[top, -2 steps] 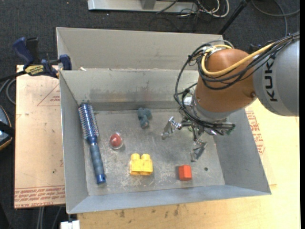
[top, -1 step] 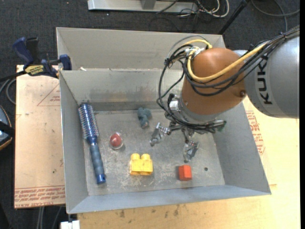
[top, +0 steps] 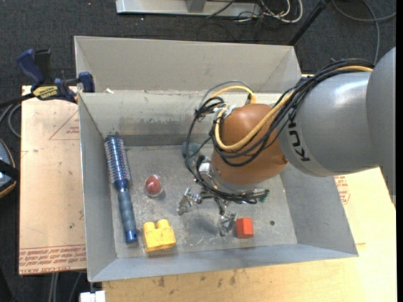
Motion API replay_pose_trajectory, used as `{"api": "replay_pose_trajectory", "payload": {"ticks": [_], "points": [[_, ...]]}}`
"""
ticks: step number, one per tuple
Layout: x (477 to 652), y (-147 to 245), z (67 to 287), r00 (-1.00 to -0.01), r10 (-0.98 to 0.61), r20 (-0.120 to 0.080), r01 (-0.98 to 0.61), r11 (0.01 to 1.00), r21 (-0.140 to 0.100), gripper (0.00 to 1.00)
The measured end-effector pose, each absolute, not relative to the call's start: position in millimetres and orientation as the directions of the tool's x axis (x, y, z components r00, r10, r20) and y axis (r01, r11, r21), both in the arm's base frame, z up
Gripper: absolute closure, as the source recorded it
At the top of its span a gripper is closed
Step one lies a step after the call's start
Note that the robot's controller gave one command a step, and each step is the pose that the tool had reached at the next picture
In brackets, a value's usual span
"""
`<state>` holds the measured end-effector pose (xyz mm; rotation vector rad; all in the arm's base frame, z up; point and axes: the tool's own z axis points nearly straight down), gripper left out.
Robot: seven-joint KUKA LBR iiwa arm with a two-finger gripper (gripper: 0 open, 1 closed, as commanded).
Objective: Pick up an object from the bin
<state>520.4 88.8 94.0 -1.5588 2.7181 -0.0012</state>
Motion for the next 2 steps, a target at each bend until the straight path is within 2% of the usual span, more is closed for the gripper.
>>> {"api": "replay_pose_trajectory", "payload": {"ticks": [1,2], "points": [[507.9,36,127,-0.459,-0.888,-0.001,-0.888,0.459,-0.003,0.0],[504.5,-53,91,-0.522,-0.853,0.003,-0.853,0.522,0.002,0.0]]}}
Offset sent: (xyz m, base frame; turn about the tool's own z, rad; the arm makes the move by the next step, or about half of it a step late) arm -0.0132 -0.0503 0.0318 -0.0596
